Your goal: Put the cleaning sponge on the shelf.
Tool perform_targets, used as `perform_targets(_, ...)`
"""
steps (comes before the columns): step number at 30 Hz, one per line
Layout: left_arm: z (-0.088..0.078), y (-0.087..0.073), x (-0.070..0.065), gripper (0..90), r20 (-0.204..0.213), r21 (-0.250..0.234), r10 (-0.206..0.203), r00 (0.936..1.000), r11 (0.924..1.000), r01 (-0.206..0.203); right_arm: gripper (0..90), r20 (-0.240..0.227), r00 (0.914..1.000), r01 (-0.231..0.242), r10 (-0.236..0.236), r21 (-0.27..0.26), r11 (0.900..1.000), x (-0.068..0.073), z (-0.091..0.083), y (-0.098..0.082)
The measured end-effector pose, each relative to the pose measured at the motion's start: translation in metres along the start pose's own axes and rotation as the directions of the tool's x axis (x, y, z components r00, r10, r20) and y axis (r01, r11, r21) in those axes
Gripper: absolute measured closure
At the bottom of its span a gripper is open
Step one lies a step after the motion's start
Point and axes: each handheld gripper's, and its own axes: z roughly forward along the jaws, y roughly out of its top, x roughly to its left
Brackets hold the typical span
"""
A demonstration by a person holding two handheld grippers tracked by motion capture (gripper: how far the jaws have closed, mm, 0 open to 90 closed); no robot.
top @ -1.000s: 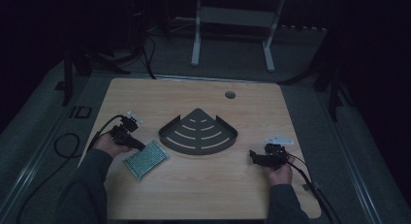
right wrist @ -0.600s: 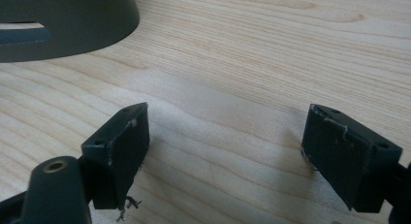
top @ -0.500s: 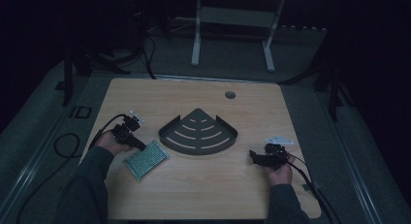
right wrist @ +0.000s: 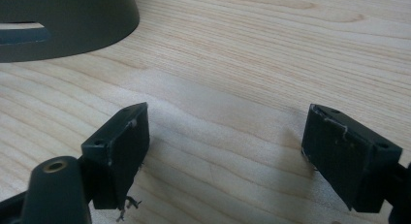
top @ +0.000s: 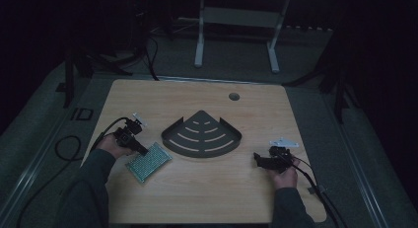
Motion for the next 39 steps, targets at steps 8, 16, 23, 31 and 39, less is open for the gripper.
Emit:
perform_targets(8,0.001,0.000,0.001,84.8,0.023,0.010,-0.015,0.9996,0.9998,0.015,16.8,0.000,1.0000,0.000,0.000,0.000,1.000,0.000,0.000,0.000)
perform_targets(16,-0.001,0.001,-0.001,89.8,0.020,0.014,-0.028,0.9994,0.9995,0.028,16.8,0.000,1.0000,0.000,0.000,0.000,1.000,0.000,0.000,0.000)
perform_targets(23,-0.005,0.001,-0.002,89.9,0.035,0.015,-0.033,0.9988,0.9994,0.033,16.8,0.000,1.0000,0.000,0.000,0.000,1.000,0.000,0.000,0.000)
perform_targets(31,-0.016,0.002,-0.005,89.9,0.029,-0.006,-0.032,0.9990,0.9994,0.033,16.8,0.000,1.0000,0.000,0.000,0.000,1.000,0.000,0.000,0.000)
perform_targets(39,-0.028,0.006,-0.008,90.0,0.027,-0.035,-0.042,0.9987,0.9984,0.043,16.8,0.000,1.0000,0.000,0.000,0.000,1.000,0.000,0.000,0.000)
